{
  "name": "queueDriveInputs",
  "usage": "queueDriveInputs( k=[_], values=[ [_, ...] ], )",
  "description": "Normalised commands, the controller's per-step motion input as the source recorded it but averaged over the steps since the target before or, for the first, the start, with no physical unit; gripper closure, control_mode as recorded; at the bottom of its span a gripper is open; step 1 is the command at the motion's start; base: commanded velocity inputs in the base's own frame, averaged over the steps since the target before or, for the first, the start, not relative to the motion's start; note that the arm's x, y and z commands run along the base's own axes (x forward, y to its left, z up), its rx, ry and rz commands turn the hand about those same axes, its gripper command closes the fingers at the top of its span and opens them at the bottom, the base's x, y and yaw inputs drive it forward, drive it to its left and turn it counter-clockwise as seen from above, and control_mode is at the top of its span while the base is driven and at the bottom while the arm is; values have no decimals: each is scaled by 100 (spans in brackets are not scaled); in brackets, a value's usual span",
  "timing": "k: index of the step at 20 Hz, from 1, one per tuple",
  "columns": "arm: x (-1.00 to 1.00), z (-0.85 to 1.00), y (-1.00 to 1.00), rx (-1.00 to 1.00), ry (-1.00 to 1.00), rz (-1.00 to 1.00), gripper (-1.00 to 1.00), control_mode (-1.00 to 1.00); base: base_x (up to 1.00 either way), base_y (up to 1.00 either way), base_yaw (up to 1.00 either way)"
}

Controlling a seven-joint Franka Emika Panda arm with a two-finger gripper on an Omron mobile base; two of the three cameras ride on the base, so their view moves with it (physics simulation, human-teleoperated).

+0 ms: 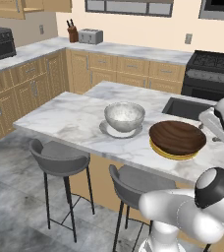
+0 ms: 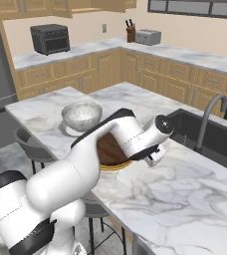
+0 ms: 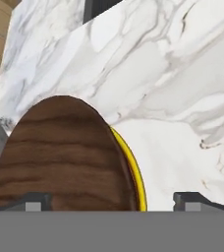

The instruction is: Move the bowls from the cabinet to the plates on the dining table.

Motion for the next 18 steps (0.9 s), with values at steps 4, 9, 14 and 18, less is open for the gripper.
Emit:
queueDriveInputs(
  k=[4, 9, 14, 18],
  values=[
    [-27, 33, -15, 4, -4, 0, -100, -100, 0, 0, 0],
    [-41, 28, -3, 1, -9, 0, -100, -100, 0, 0, 0],
    [-55, 33, 0, -3, -12, 0, -100, -100, 0, 0, 0],
    [-62, 34, -10, 0, -4, 0, -100, -100, 0, 0, 0]
  ],
)
